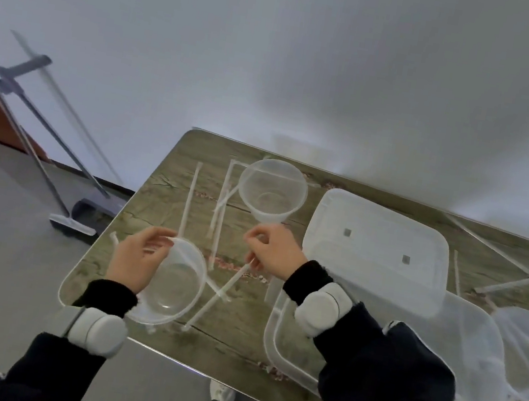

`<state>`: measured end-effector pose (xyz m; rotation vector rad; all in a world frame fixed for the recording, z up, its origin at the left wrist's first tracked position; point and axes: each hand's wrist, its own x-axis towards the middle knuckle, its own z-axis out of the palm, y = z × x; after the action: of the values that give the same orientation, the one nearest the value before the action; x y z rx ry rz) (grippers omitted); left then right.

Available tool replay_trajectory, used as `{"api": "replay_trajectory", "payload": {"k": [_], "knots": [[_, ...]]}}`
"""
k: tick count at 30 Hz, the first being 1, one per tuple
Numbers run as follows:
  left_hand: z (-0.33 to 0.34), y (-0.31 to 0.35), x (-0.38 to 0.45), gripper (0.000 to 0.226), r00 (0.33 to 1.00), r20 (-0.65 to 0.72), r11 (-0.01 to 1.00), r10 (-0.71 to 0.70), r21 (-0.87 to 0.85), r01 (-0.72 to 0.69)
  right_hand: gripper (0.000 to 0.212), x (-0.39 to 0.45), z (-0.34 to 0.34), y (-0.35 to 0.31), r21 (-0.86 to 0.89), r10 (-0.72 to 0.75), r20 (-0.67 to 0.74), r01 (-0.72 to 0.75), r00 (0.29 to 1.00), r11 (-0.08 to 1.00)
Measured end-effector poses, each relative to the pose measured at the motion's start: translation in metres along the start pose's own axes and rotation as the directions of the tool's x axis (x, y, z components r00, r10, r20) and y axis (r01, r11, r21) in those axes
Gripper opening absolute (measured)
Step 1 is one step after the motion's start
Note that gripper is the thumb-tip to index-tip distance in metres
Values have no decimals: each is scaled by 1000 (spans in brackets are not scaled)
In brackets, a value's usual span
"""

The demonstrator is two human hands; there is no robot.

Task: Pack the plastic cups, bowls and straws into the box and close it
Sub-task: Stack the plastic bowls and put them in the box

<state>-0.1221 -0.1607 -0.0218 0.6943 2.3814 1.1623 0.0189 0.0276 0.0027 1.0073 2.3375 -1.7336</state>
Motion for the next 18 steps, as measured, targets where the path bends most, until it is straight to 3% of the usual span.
{"api": "replay_trajectory", "payload": {"k": [4, 5, 7, 10, 15, 18], "knots": [[-28, -58, 5, 32, 969, -151, 974, -193, 90, 208, 27, 37, 67, 1, -226, 151, 170, -111, 974, 968], [-32, -71, 5, 36, 959, -147, 959, -243, 110, 260, 30, 44, 81, 5, -282, 182, 206, -120, 961, 952], [-36, -93, 7, 43, 932, -88, 918, -352, 159, 362, 15, 50, 101, 8, -324, 246, 267, -154, 932, 934], [-33, -109, 10, 51, 883, 32, 874, -468, 168, 456, 27, 54, 115, 7, -281, 307, 305, -223, 901, 933], [-30, -97, 27, 45, 906, 36, 898, -423, 150, 413, 9, 60, 105, -2, -254, 301, 237, -240, 924, 937], [-30, -73, 47, 40, 948, 22, 942, -318, 121, 314, 14, 58, 76, -22, -230, 246, 160, -206, 956, 951]]}}
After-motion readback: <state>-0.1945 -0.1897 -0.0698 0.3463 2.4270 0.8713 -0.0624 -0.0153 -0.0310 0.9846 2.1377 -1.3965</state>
